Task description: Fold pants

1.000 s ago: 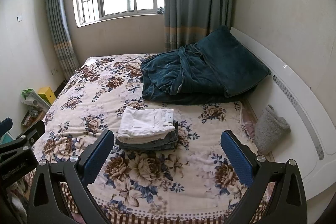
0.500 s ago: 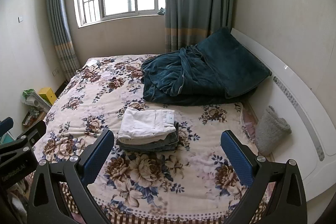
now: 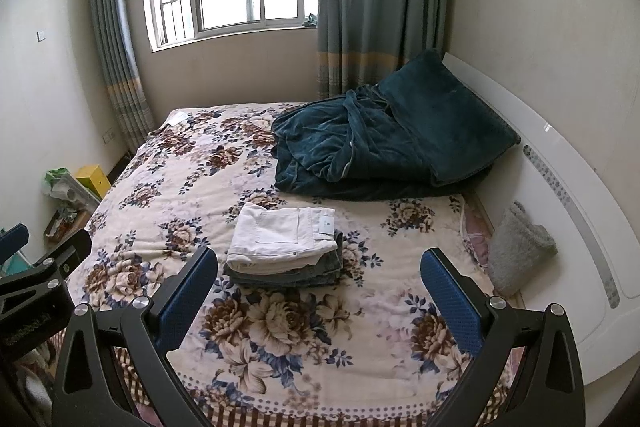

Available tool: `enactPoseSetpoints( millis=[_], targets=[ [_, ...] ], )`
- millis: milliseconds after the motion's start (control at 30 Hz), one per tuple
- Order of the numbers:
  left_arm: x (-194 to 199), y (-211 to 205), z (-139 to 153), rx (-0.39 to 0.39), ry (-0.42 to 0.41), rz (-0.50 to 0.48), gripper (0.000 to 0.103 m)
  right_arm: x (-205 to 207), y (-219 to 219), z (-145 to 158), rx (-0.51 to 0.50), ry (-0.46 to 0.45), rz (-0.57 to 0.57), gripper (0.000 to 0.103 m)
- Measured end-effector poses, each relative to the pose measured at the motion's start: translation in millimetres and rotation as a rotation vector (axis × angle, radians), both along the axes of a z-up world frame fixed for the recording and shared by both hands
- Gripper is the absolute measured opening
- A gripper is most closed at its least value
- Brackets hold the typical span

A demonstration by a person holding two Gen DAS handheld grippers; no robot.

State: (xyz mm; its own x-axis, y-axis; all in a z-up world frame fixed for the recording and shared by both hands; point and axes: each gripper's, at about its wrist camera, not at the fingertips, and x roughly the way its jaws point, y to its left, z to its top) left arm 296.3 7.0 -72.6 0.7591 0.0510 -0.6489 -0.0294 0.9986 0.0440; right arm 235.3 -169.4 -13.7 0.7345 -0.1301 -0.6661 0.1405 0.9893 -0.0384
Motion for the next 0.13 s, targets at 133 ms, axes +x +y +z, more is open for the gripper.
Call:
enactPoseSetpoints(
  millis=[133],
  targets=[
    [-2.8, 1.1, -0.1, -0.004, -0.001, 0.006, 0.103, -1.8, 3.0, 0.4, 0.004, -0.002, -0.002, 0.103]
  ],
)
